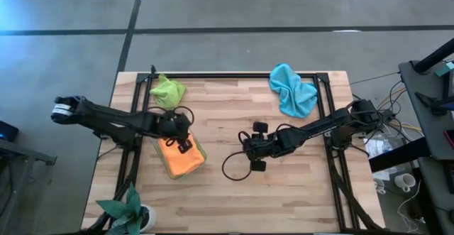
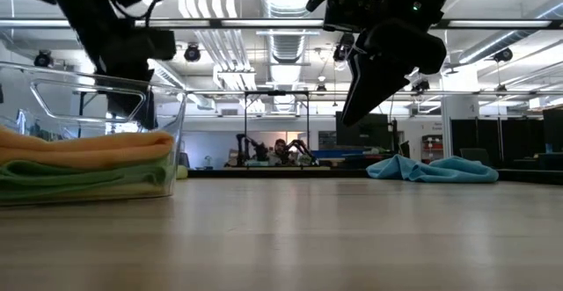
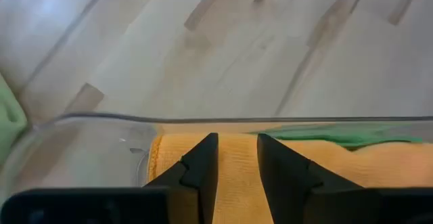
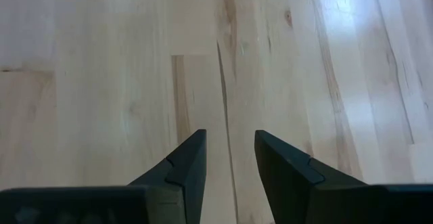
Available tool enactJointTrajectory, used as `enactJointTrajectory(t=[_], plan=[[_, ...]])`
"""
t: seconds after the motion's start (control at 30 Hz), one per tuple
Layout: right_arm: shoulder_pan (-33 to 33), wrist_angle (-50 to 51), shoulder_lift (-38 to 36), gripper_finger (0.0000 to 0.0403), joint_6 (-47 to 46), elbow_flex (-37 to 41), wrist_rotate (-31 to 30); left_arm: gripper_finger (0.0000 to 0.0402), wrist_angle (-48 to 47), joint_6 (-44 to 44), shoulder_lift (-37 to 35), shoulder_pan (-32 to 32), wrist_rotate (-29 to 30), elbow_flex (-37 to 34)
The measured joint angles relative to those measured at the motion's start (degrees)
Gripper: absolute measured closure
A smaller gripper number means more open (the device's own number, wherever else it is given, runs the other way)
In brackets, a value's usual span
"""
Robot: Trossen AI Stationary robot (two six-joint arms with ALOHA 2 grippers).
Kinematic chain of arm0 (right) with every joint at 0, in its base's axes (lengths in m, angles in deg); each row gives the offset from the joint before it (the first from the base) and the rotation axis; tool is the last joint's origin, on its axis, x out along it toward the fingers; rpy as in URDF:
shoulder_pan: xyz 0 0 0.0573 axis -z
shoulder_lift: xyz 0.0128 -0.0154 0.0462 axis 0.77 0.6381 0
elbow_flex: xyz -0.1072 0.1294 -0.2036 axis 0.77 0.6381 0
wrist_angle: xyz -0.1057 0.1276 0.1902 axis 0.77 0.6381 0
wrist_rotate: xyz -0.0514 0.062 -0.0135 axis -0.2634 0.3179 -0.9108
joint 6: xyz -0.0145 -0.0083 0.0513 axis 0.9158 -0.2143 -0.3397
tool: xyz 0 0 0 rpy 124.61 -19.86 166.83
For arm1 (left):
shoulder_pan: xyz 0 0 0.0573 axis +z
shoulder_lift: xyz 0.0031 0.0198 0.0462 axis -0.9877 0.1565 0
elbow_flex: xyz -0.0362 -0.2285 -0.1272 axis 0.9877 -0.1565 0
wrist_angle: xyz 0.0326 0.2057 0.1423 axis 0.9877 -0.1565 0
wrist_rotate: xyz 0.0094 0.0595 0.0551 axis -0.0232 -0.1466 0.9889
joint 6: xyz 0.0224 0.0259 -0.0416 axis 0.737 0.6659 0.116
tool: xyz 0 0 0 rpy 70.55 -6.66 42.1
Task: Fold microfiber towels
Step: Put the folded orange microfiber towel into the transparent bin
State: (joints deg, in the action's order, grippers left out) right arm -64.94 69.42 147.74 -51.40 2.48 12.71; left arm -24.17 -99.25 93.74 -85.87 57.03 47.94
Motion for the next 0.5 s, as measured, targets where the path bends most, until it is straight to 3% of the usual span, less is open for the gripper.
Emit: enactJointTrajectory(t=[0.27,0.5], plan=[[0.0,0.0,0.0,0.0280,0.0,0.0,-0.1,0.0314,1.3,-0.2,7.2,3.2,3.2,-3.4],[0.0,0.0,0.0,0.0280,0.0,0.0,-0.1,0.0313,0.9,1.8,12.2,3.8,3.8,-1.5]])
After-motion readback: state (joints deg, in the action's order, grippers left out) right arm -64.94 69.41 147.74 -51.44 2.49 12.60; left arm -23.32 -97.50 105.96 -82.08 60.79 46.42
